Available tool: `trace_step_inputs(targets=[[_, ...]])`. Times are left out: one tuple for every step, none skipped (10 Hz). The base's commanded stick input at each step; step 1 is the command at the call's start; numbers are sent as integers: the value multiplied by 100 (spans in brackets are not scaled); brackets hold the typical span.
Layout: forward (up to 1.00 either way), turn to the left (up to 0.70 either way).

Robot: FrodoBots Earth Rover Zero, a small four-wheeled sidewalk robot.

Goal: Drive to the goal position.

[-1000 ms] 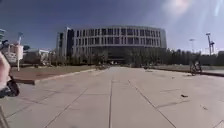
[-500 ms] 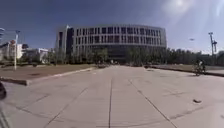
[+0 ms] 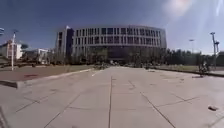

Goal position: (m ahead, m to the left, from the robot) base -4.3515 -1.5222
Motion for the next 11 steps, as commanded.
trace_step_inputs(targets=[[70,0],[70,1],[70,1],[70,1],[70,1],[70,1],[70,1],[70,1],[70,1],[70,2],[70,2]])
